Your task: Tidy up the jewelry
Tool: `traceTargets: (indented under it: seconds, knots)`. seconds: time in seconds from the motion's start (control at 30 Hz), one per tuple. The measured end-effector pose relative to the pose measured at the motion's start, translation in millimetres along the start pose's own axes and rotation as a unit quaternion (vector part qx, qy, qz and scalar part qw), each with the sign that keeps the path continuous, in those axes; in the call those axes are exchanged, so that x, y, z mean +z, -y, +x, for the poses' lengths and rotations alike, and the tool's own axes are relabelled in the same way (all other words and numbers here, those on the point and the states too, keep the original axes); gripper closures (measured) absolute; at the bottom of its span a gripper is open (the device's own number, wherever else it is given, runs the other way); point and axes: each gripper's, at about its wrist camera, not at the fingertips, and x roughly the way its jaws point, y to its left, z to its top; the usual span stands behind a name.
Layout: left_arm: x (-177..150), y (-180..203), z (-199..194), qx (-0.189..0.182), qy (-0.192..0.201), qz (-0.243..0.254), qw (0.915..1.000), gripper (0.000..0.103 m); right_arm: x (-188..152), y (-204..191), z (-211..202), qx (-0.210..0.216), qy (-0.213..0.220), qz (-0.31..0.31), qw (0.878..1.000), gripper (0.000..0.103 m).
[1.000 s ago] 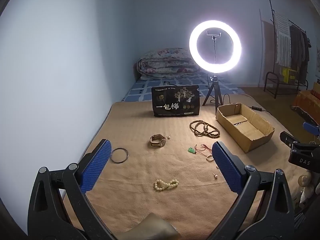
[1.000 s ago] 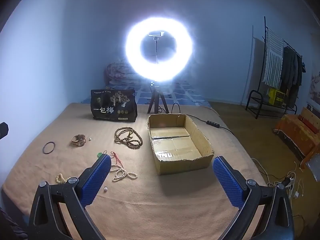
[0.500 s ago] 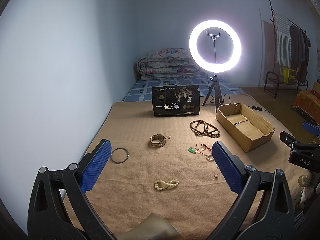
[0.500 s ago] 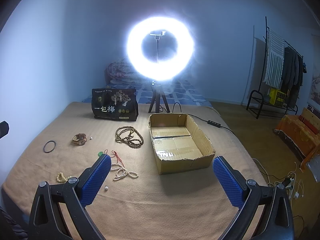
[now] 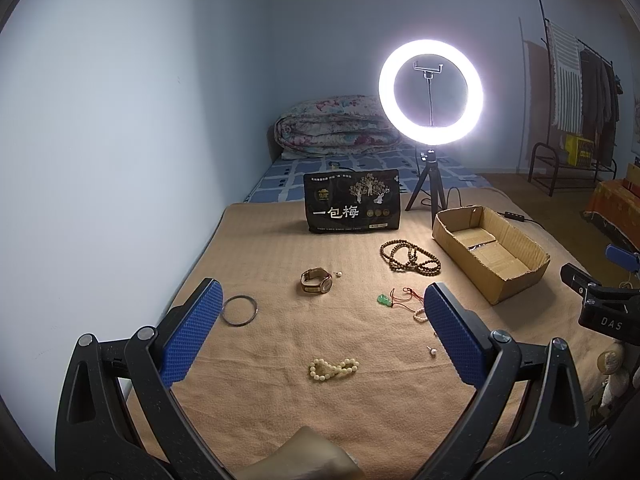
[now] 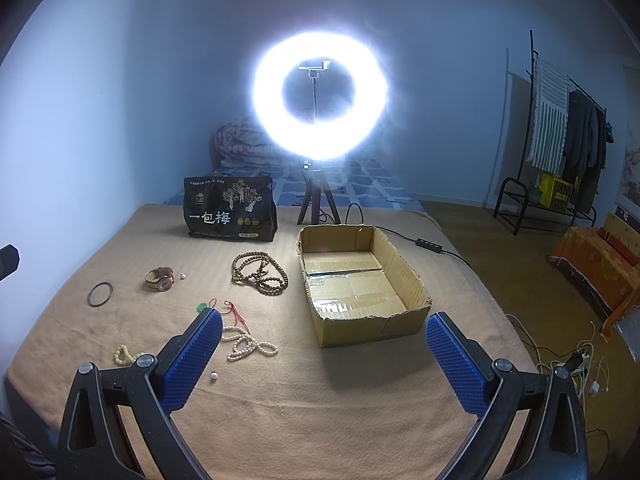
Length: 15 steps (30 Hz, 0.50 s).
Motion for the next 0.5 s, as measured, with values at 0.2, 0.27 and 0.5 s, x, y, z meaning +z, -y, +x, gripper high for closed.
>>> traceTargets:
  seconds: [0.2,0.27,0.5]
  knots:
    - [-0.2,0.0,-0.2,0.0,0.0,0.0,1.0,0.001,-1.1,-0.4,1.4,0.003,-0.003,-0.001,1.0,0.0]
    - [-0.4,0.2,-0.2,0.0,0.0,0.001,1.0,0.001,-0.9,-0.4,1.6,0.002,-0.004,-0.001,1.0,0.0]
    - [-0.7,0.4,0.2,0.0,0.0,0.0,1.0,0.001,-1.7,-0.6,1.6,0.004,-0.006,-0.001,1.0,0.0]
